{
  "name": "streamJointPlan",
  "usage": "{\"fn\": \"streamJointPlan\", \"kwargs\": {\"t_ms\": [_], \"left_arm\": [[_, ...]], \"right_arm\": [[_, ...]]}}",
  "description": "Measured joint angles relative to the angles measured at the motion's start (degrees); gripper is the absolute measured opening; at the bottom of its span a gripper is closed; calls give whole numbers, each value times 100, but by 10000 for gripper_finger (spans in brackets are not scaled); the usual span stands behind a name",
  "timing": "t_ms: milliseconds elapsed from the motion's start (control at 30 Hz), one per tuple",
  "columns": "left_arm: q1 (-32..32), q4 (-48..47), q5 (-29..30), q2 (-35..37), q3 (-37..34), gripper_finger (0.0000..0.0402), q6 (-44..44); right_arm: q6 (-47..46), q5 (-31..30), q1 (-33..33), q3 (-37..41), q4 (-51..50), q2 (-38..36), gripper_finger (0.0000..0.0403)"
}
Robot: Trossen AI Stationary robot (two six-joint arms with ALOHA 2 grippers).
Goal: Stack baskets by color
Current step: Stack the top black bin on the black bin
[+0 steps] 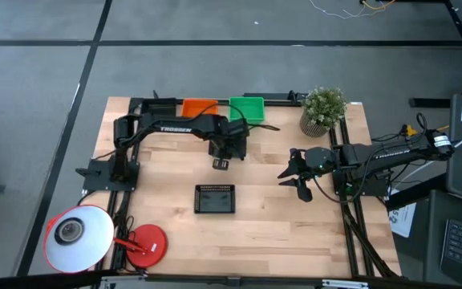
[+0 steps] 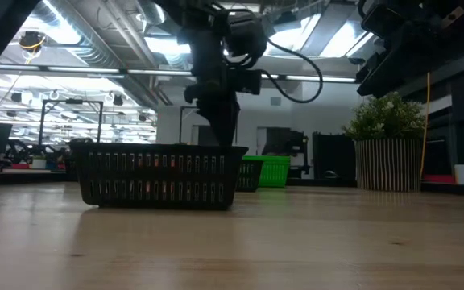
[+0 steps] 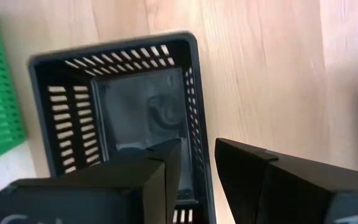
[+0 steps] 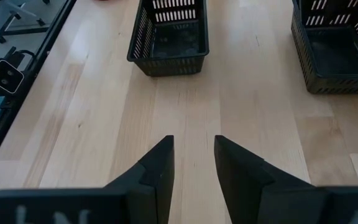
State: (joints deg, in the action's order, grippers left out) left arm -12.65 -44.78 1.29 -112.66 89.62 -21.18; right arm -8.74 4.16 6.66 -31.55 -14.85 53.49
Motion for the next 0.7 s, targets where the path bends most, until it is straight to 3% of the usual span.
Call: {"fn": "streamJointPlan", "kwargs": {"t_ms": [700], "left_arm": [[-33, 1028, -185, -2, -916, 90, 52]], "right_arm": [[-3, 0, 1, 0, -50, 0, 114]]}}
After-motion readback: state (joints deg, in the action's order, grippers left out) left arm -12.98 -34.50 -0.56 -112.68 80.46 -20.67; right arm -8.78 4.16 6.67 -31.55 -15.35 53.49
